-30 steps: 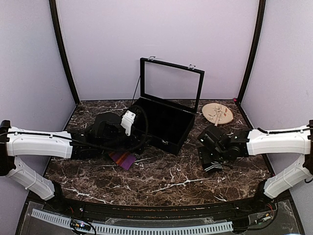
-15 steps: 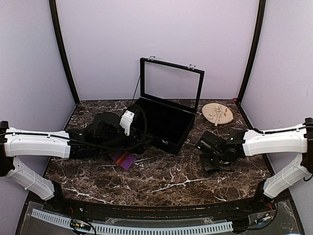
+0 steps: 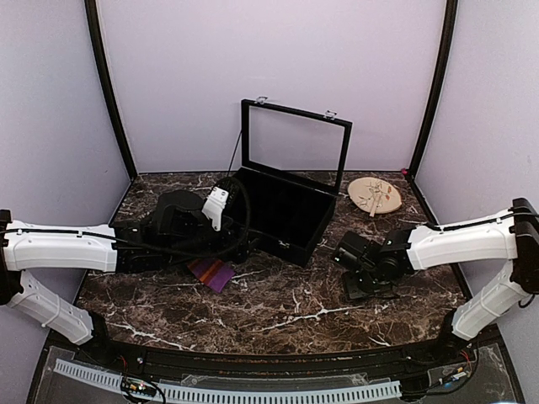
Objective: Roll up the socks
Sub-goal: Move the sock to the center of the board.
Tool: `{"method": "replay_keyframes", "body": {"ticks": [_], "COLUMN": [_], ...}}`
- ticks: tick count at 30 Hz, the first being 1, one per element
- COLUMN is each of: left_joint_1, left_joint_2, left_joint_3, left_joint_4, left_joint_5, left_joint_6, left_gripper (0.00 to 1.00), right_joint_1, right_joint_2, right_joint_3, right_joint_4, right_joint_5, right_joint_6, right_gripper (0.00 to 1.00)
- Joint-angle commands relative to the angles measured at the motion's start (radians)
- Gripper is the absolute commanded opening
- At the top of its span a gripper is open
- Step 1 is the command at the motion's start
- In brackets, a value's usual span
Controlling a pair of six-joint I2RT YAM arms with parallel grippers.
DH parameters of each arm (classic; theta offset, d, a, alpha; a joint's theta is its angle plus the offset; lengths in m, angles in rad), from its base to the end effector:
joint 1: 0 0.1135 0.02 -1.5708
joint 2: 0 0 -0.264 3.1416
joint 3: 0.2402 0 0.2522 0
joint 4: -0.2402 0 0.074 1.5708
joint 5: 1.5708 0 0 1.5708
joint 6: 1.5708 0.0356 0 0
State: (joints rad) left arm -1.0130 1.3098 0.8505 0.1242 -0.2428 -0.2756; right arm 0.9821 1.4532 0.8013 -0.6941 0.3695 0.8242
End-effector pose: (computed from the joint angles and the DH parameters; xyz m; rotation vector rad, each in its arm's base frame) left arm 0.1664 -0.2505 0.2780 0.5425 1.8709 -0.6391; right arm 0.1462 0.1958 0.1703 -0.1569 2.7096 -0.0735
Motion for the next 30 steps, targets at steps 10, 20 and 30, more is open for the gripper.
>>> {"method": "replay_keyframes", "body": {"ticks": [10,20,30], "left_joint_1": [-0.004,-0.004,-0.004], "left_joint_2": [-0.017,0.007,0.034], "left_joint_3": [0.018,0.033,0.048], "left_joint_4": [0.007,0.011,0.015], "left_joint_5": [0.006,-0.001,-0.006], "left_joint_6": [-0.001,0.004,0.023], "left_gripper": [0.93,0.93,0.93], "right_joint_1": [-0.050,-0.094,-0.105], "right_joint_2": [-0.006,0.005,0.049], "right_joint_3": [-0.081,-0.088,-0.059], "right_joint_4": [0.069,0.107,0.089], "right_joint_5": [-0.056,-0.089,-0.088], "right_joint_6": [-0.022,-0.085,-0.118], "right_gripper": [0.53,0.50,0.40]}}
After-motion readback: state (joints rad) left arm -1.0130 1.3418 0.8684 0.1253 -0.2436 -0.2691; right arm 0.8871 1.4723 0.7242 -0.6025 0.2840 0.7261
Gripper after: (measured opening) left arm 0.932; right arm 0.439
